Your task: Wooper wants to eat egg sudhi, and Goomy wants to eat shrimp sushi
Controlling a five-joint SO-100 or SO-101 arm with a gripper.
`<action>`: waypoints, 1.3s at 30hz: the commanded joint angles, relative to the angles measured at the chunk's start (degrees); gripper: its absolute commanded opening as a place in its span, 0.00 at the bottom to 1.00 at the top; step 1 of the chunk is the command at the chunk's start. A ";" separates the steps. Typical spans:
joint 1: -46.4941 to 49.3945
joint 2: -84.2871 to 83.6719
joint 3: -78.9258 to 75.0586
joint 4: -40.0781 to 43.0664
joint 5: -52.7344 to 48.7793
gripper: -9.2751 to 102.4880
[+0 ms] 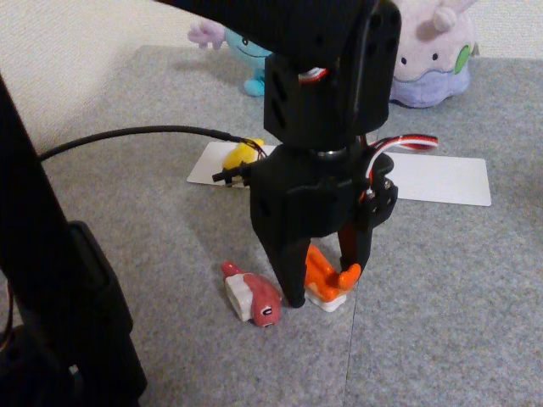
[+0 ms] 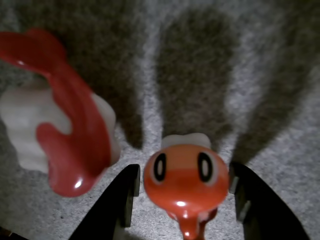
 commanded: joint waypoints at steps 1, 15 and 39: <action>-0.18 0.18 -0.26 -0.09 0.26 0.27; -0.53 0.35 -0.35 -0.09 0.35 0.08; -12.04 17.93 -1.41 -0.79 30.94 0.08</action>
